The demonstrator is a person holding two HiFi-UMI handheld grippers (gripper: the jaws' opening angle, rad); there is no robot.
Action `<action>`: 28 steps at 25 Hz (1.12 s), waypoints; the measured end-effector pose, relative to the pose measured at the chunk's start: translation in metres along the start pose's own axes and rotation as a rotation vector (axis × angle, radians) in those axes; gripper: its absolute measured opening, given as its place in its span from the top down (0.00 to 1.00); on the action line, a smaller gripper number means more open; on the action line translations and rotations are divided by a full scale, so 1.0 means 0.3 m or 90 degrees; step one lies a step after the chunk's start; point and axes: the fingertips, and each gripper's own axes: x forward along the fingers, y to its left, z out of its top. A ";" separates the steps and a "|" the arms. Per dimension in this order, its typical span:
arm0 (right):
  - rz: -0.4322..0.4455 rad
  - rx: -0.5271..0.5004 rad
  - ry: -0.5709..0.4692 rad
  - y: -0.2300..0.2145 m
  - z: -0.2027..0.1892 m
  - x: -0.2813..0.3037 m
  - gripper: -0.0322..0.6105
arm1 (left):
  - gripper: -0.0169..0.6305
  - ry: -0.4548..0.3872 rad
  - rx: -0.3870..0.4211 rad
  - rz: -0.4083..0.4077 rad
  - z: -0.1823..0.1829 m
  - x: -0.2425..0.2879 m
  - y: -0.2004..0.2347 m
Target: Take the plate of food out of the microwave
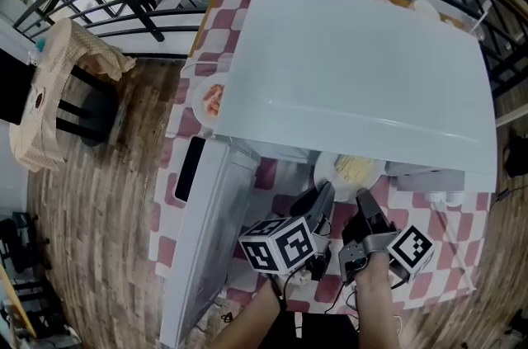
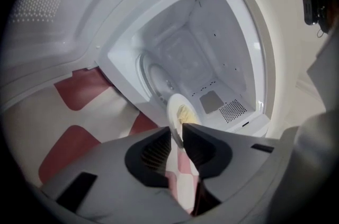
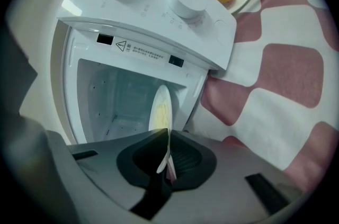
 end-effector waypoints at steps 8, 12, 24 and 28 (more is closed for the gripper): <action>0.014 0.004 -0.002 0.014 -0.033 -0.034 0.92 | 0.82 -0.017 0.021 -0.008 -0.010 -0.056 -0.019; 0.016 0.000 0.000 0.016 -0.055 -0.072 0.92 | 0.82 -0.022 0.051 -0.013 -0.023 -0.096 -0.039; 0.039 0.000 -0.019 0.050 -0.132 -0.212 0.92 | 0.82 -0.037 0.055 -0.041 -0.066 -0.246 -0.099; 0.044 -0.001 -0.035 0.055 -0.150 -0.253 0.92 | 0.82 -0.033 0.058 -0.052 -0.083 -0.279 -0.114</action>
